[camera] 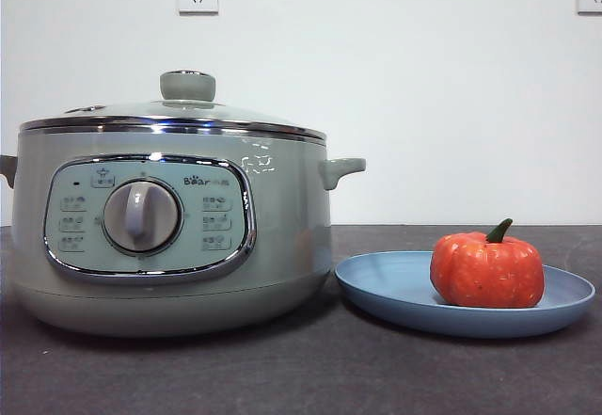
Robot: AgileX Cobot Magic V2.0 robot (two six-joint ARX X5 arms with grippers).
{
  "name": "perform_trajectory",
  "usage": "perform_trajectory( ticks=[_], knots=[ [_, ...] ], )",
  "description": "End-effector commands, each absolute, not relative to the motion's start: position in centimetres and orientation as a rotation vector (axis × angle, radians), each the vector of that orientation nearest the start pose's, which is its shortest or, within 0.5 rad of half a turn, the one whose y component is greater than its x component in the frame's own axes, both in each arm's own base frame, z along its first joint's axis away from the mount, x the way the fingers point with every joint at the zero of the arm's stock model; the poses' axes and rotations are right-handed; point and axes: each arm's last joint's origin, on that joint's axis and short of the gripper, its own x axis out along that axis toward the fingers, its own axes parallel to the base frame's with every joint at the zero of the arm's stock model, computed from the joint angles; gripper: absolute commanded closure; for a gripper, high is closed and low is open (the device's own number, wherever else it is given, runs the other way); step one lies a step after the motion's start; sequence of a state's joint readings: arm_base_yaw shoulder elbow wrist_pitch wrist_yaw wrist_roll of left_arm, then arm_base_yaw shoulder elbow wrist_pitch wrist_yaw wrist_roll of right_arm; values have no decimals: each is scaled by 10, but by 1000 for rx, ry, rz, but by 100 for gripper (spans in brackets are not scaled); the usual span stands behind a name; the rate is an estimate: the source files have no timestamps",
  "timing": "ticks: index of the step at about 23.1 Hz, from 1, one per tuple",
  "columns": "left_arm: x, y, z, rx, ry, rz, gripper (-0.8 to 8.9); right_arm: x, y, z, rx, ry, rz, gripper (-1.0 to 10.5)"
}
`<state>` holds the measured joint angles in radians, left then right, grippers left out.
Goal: Take the pumpkin out from the steamer,put the pumpkin in the blue plate,close the lid
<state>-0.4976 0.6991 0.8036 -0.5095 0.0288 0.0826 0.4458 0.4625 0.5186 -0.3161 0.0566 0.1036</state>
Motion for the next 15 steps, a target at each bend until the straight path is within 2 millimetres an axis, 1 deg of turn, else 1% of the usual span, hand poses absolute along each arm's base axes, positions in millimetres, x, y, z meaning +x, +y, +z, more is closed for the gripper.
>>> perform_trajectory(
  ticks=[1,3,7,15],
  knots=[
    [113,-63,302,174,324,-532,821,110,51,264,55,294,364,955],
    [109,-60,300,165,340,-530,821,111,51,263,77,311,363,946],
    [106,-59,295,175,391,-531,816,111,51,261,86,331,358,946],
    [110,-61,290,186,441,-533,816,111,51,260,81,350,356,946]
  ],
)
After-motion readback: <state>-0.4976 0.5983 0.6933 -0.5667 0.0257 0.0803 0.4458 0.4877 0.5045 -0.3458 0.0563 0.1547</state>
